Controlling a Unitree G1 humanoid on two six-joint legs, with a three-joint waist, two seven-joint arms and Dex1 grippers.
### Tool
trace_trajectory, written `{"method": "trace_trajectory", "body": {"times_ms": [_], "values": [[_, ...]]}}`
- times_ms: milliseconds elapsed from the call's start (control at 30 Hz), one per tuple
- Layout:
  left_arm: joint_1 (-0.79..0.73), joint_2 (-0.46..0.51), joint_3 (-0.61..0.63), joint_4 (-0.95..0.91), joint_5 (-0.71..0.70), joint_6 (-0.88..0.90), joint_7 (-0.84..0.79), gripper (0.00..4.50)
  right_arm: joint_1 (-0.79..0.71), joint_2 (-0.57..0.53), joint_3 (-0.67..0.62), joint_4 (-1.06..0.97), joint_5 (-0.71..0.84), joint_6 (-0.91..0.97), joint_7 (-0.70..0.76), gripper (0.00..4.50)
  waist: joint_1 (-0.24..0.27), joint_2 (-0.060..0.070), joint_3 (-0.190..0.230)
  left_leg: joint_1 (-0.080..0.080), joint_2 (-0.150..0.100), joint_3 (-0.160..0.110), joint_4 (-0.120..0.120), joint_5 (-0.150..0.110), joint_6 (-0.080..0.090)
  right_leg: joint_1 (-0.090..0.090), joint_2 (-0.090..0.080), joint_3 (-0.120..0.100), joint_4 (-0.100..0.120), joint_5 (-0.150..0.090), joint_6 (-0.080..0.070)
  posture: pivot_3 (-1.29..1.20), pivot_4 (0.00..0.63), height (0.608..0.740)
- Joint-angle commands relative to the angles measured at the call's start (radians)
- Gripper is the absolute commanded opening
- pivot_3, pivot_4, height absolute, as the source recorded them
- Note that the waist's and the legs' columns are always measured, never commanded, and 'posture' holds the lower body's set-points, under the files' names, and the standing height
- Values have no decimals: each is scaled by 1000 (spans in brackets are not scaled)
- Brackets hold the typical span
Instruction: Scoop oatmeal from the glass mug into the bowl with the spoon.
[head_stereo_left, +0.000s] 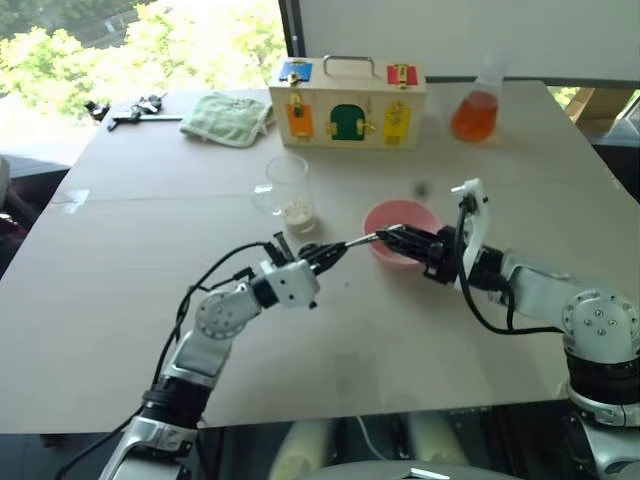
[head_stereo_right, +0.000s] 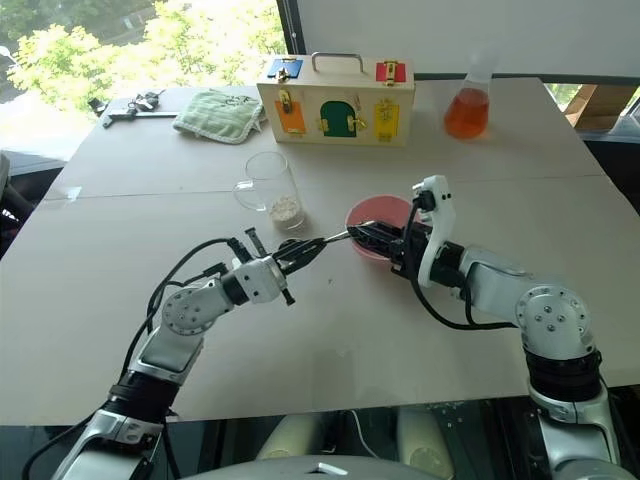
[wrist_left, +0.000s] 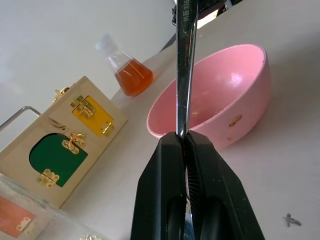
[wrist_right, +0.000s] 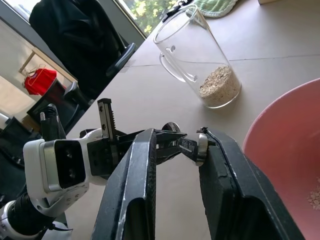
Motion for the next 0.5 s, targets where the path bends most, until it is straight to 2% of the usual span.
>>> {"method": "trace_trajectory", "body": {"times_ms": [33, 500], "values": [[6, -2, 24, -52, 9, 16, 30, 0, -14, 4, -19, -17, 6, -20, 3, 1288, 0, 0, 0, 0, 0, 0, 0, 0, 0, 0, 0, 0, 0, 0, 0, 0, 150, 740], [27, 17, 22, -78, 2, 24, 31, 0, -21, 9, -23, -7, 9, -29, 1, 1288, 0, 0, 0, 0, 0, 0, 1, 0, 0, 0, 0, 0, 0, 0, 0, 0, 150, 740]]}}
